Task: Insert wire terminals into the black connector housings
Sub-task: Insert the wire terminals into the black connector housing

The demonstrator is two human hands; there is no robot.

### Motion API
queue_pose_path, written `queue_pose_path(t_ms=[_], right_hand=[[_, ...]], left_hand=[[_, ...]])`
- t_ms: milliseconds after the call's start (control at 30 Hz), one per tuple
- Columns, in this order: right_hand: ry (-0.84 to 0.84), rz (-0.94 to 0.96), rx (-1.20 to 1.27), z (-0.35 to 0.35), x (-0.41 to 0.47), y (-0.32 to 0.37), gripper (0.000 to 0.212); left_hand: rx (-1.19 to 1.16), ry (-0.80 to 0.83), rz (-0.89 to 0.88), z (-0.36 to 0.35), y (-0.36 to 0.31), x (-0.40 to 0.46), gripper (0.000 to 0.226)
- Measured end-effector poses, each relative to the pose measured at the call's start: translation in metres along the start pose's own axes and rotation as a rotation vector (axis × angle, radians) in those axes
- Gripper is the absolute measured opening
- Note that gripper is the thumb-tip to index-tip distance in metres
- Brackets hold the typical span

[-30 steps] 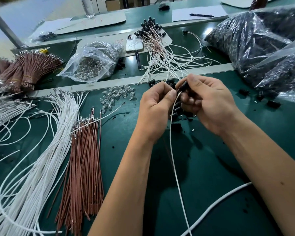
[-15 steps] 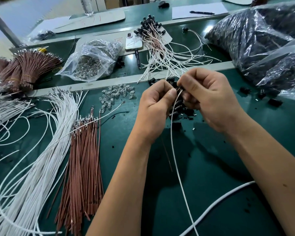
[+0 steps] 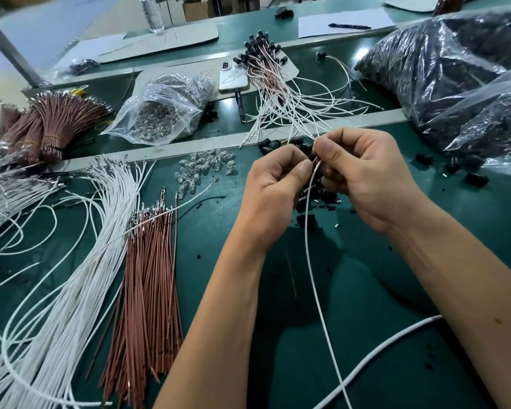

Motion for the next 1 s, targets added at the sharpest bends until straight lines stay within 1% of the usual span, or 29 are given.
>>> queue_pose_path(t_ms=[67, 133, 200, 233, 300, 367, 433, 500, 633, 767, 1000], right_hand=[[0.007, 0.033, 0.049, -0.004, -0.001, 0.0, 0.01], [0.045, 0.034, 0.131, -0.008, -0.002, -0.002, 0.02], [0.077, 0.053, 0.151, -0.01, -0.002, -0.002, 0.02], [0.074, 0.081, 0.125, -0.01, -0.003, 0.0, 0.017], [0.021, 0.172, -0.006, -0.007, -0.004, 0.006, 0.011], [-0.049, 0.296, -0.178, -0.006, -0.008, 0.016, 0.013], [-0.086, 0.411, -0.283, -0.009, -0.014, 0.024, 0.016], [-0.108, 0.514, -0.352, -0.012, -0.021, 0.032, 0.019], [-0.172, 0.648, -0.436, -0.013, -0.031, 0.044, 0.019], [-0.178, 0.68, -0.445, -0.013, -0.034, 0.046, 0.021], [-0.089, 0.678, -0.368, -0.016, -0.033, 0.044, 0.028]], left_hand=[[-0.008, -0.031, 0.009, 0.003, 0.002, -0.001, 0.021], [-0.005, -0.078, 0.01, 0.006, 0.003, -0.001, 0.022], [0.046, -0.098, -0.011, 0.009, 0.003, 0.0, 0.022], [0.084, -0.09, -0.029, 0.009, 0.002, 0.0, 0.021], [0.183, -0.077, -0.055, 0.012, 0.0, 0.0, 0.018], [0.255, -0.105, -0.081, 0.02, -0.004, -0.001, 0.005], [0.223, -0.147, -0.128, 0.026, -0.012, -0.002, 0.015], [0.142, -0.147, -0.172, 0.027, -0.02, -0.003, 0.024], [0.032, -0.128, -0.187, 0.025, -0.027, -0.003, 0.032], [0.003, -0.125, -0.203, 0.023, -0.031, -0.003, 0.038], [-0.021, -0.15, -0.207, 0.024, -0.035, -0.003, 0.04]])
Point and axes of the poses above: each hand's wrist, its own x-axis towards the middle knuckle, its own z-axis out of the back of the hand, y = z × x, the point moved 9 cm from there along x, towards the middle knuckle, and after that the axes turned 10 degrees about -z, right-handed, at the moved point
